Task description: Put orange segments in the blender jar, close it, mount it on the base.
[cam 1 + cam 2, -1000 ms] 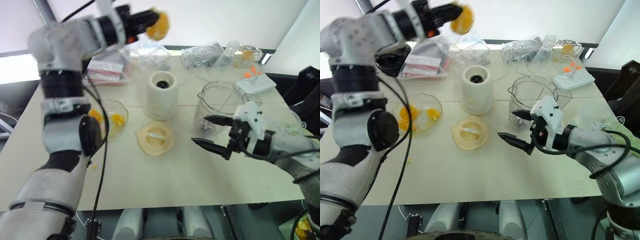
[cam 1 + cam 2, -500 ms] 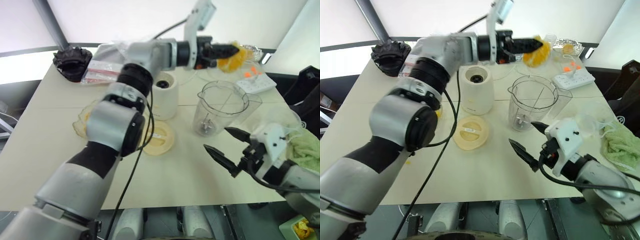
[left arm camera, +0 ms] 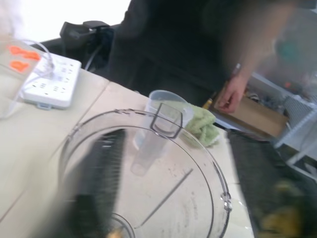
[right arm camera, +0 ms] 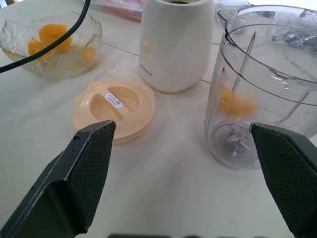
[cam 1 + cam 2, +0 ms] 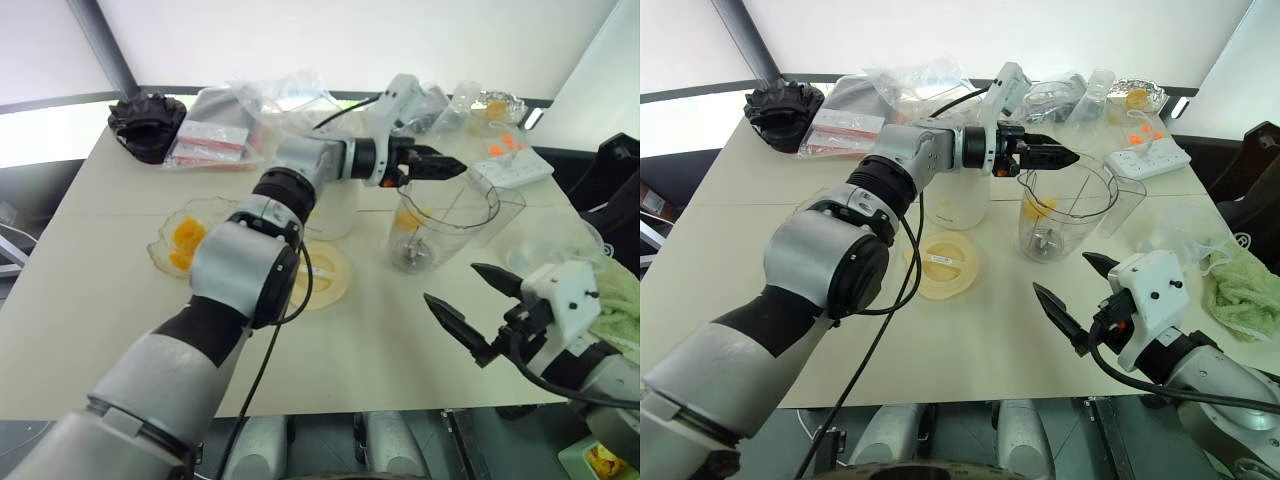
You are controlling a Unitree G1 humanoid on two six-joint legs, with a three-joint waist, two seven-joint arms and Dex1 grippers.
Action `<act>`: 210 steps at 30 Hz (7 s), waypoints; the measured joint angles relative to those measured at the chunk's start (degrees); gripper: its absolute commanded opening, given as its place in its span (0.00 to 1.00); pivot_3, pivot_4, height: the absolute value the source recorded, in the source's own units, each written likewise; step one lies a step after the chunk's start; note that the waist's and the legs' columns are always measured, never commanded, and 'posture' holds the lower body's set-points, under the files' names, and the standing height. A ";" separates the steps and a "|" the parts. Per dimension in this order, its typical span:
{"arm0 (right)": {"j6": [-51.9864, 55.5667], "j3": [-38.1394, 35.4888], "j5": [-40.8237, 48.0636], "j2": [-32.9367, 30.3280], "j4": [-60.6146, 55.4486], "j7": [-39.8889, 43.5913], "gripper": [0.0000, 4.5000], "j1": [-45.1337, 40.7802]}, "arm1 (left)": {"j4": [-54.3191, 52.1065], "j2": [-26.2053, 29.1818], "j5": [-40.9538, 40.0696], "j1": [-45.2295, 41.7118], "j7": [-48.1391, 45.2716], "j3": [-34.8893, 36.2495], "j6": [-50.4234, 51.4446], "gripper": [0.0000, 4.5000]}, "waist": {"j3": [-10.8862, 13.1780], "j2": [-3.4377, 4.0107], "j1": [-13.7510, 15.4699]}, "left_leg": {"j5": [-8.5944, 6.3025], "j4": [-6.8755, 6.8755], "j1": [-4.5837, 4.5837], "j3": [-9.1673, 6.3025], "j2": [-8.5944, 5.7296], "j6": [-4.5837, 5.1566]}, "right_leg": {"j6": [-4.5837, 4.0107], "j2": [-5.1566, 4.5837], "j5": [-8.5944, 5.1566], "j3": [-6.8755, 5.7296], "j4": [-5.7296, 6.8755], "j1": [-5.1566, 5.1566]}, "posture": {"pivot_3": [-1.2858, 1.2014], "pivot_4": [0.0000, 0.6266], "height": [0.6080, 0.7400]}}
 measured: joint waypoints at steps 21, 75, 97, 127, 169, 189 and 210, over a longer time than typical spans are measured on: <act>-5.17 -6.29 -12.72 7.86 16.72 6.63 1.00 0.12 | -42.02 19.74 -4.45 27.48 -12.59 -2.60 17.80 1.00 | -0.06 0.11 -0.04 | 0.00 0.03 0.08 -0.01 0.16 0.00 | -0.02 -0.01 0.01 0.16 0.20 -0.01 | 0.52 0.24 1.00; -23.71 -6.55 -37.38 14.08 82.76 2.95 1.00 -36.69 | -93.42 30.20 -14.03 71.74 8.47 -14.24 22.97 1.00 | -0.40 0.81 -1.68 | -0.10 -0.11 1.05 0.16 0.12 0.17 | -0.26 -0.01 -0.16 0.25 -0.01 0.96 | 0.52 0.24 1.00; -32.72 -3.85 -42.24 13.32 98.42 1.05 1.00 -44.94 | -94.60 30.83 -14.35 72.00 9.87 -14.89 22.28 1.00 | -0.39 0.83 -1.91 | -0.11 -0.14 1.03 0.16 0.12 0.18 | -0.29 0.00 -0.16 0.27 -0.21 0.98 | 0.52 0.24 1.00; -38.74 -1.79 -44.14 11.38 109.33 -1.53 0.26 -51.65 | -96.88 31.38 -16.36 69.48 12.65 -15.38 25.38 1.00 | -0.37 0.82 -1.68 | -0.11 -0.15 0.97 0.15 0.10 0.18 | -0.29 -0.02 -0.15 0.30 -0.42 1.04 | 0.52 0.24 1.00; -19.30 -6.75 -32.81 10.49 79.16 -7.28 0.01 -54.37 | -87.80 28.51 -16.67 67.79 9.72 -10.37 11.27 1.00 | -0.24 1.07 -1.63 | -0.13 -0.27 0.92 0.07 0.13 0.21 | -0.28 -0.04 -0.15 0.33 -0.54 0.96 | 0.52 0.24 1.00; -6.26 2.83 -33.33 -0.57 57.68 6.81 0.01 -61.33 | -87.60 27.97 -15.19 67.91 8.30 -12.04 8.87 1.00 | -0.17 1.15 -1.50 | -0.12 -0.88 0.83 0.11 0.14 0.21 | -0.06 -0.05 -0.03 0.34 -0.71 0.62 | 0.52 0.24 1.00; -10.73 4.94 -42.12 -2.25 45.78 14.58 0.01 -52.22 | -86.83 27.70 -14.23 67.42 8.61 -12.03 8.87 1.00 | -0.17 1.14 -1.46 | -0.12 -0.89 0.81 0.15 0.13 0.20 | -0.06 -0.05 -0.03 0.33 -0.70 0.55 | 0.52 0.24 1.00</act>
